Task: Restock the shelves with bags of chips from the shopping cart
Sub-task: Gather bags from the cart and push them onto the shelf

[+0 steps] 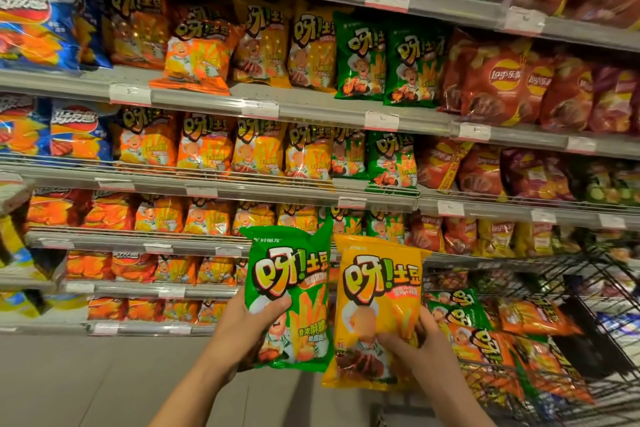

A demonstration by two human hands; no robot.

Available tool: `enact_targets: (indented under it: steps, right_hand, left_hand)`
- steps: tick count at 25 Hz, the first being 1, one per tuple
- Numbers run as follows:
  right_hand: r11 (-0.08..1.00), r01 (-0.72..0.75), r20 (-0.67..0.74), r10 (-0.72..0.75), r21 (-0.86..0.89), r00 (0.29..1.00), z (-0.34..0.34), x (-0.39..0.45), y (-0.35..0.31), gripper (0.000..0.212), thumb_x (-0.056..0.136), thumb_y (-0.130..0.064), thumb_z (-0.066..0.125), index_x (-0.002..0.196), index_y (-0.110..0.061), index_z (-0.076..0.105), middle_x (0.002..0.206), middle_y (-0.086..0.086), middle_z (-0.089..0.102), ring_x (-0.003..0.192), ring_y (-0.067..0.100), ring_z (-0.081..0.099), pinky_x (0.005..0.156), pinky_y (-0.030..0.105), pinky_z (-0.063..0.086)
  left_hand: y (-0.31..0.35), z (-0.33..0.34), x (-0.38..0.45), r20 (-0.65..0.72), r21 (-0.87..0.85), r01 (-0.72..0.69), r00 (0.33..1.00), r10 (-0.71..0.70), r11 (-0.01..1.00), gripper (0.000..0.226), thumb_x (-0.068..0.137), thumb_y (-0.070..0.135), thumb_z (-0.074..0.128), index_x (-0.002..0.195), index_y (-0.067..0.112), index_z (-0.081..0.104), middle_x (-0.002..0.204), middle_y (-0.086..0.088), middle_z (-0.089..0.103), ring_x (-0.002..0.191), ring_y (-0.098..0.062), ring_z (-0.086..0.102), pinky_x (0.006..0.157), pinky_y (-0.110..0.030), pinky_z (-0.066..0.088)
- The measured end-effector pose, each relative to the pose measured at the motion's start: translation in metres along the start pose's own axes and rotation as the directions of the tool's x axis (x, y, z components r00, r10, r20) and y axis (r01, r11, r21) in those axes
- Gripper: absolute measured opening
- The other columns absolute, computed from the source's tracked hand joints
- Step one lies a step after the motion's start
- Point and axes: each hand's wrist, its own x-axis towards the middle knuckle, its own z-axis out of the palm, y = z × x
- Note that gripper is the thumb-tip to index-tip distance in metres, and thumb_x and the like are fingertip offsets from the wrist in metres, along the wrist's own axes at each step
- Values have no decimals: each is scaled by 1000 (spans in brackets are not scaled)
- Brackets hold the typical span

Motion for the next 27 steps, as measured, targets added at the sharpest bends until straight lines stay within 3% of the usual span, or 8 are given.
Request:
enact_targets:
  steps: [6, 11, 13, 16, 19, 22, 25, 27]
  right_hand:
    - [998, -63, -10, 63, -15, 998, -8, 0, 14, 59, 75, -29, 88, 125, -33, 58, 111, -9, 72, 106, 15, 66, 100, 48, 50]
    - [995, -97, 16, 98, -38, 995, -18, 31, 28, 74, 73, -32, 89, 137, -27, 49, 118, -5, 69, 109, 18, 64, 101, 47, 50]
    - [996, -86, 19, 86, -38, 996, -22, 53, 32, 74, 73, -32, 89, 136, -29, 50, 117, -7, 68, 108, 17, 64, 97, 42, 51]
    - [998, -63, 0, 63, 14, 998, -31, 96, 34, 65, 73, -27, 89, 130, -29, 56, 110, -12, 70, 101, 5, 63, 79, 24, 48]
    - [998, -46, 2, 46, 39, 999, -51, 154, 30, 59, 79, -27, 85, 128, -32, 54, 110, -16, 67, 98, -1, 59, 73, 16, 43]
    - [998, -32, 4, 32, 63, 999, -83, 214, 14, 59, 79, -30, 84, 129, -37, 52, 113, -13, 65, 96, 2, 57, 76, 24, 42]
    - [996, -7, 47, 2, 88, 999, -117, 264, 0, 70, 75, -37, 88, 132, -42, 48, 117, -12, 62, 106, 11, 55, 91, 33, 40]
    - [994, -9, 65, 2, 111, 998, -135, 290, -1, 75, 72, -41, 88, 133, -47, 45, 117, -15, 63, 106, 10, 57, 93, 36, 44]
  left_hand:
    - [-10, 7, 12, -59, 50, 44, 997, -41, 998, 40, 74, 40, 85, 110, 29, 72, 105, -1, 79, 93, -23, 77, 66, -30, 62]
    - [-18, 21, 41, -118, 118, 77, 991, -63, 990, 27, 83, 33, 81, 107, 31, 70, 96, 9, 80, 83, -12, 77, 56, -18, 58]
    - [-16, 30, 62, -94, 109, 76, 993, -66, 991, 31, 82, 34, 83, 110, 31, 70, 101, 6, 80, 87, -16, 78, 64, -26, 61]
    - [-7, 44, 105, -61, 161, 56, 997, -47, 985, 36, 84, 36, 81, 117, 33, 69, 111, 3, 78, 100, -20, 75, 86, -45, 59]
    - [14, 69, 166, -132, 272, 11, 991, 26, 962, 30, 85, 37, 79, 114, 35, 69, 106, 12, 78, 96, -8, 75, 82, -35, 58]
    - [48, 101, 233, -179, 298, -52, 978, 109, 953, 30, 84, 33, 80, 112, 30, 70, 101, 13, 78, 92, -8, 74, 72, -22, 55]
    - [82, 130, 295, -199, 356, -116, 960, 197, 927, 31, 85, 29, 80, 113, 22, 69, 100, 5, 79, 92, -18, 74, 77, -33, 59]
    - [97, 146, 331, -227, 397, -129, 946, 233, 909, 25, 87, 27, 79, 110, 20, 71, 100, 1, 79, 95, -20, 74, 83, -36, 59]
